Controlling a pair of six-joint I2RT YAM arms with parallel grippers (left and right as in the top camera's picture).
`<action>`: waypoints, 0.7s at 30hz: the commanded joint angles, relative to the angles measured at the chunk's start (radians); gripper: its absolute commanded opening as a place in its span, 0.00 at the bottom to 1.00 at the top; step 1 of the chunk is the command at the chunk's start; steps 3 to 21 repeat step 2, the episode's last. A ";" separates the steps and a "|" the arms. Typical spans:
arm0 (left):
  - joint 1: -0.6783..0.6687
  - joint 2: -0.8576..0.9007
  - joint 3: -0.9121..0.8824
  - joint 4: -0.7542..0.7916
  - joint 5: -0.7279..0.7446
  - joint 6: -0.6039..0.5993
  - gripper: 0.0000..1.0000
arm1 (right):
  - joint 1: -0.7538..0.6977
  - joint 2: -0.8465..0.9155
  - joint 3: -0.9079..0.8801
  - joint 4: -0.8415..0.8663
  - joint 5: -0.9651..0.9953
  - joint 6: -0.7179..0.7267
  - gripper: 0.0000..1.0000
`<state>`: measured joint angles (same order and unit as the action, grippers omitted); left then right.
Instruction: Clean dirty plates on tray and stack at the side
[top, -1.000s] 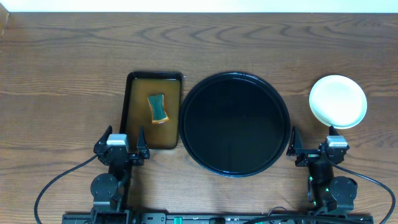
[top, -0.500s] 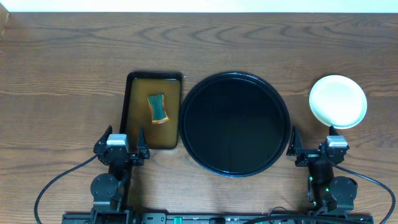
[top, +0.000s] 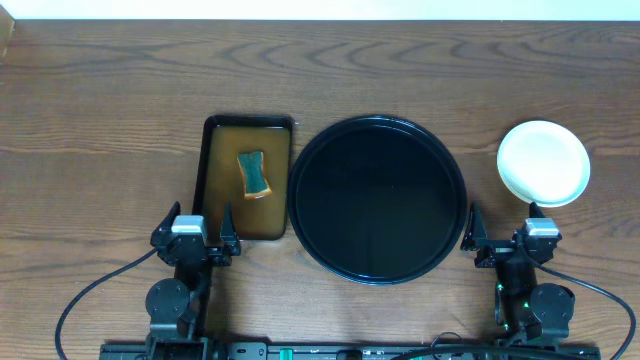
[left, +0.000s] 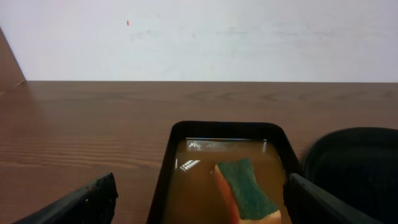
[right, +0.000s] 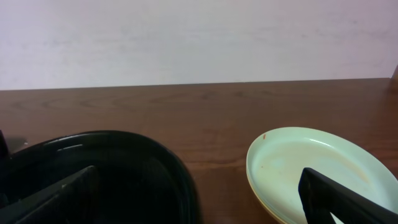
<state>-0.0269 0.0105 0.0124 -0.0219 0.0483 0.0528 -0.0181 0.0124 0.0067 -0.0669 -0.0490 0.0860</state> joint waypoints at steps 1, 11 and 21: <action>0.006 -0.005 -0.008 -0.048 -0.019 0.010 0.86 | -0.009 -0.006 -0.001 -0.005 -0.004 -0.013 0.99; 0.006 -0.005 -0.008 -0.048 -0.019 0.010 0.86 | -0.009 -0.006 -0.001 -0.005 -0.004 -0.013 0.99; 0.006 -0.005 -0.008 -0.048 -0.019 0.010 0.86 | -0.009 -0.006 -0.001 -0.005 -0.004 -0.013 0.99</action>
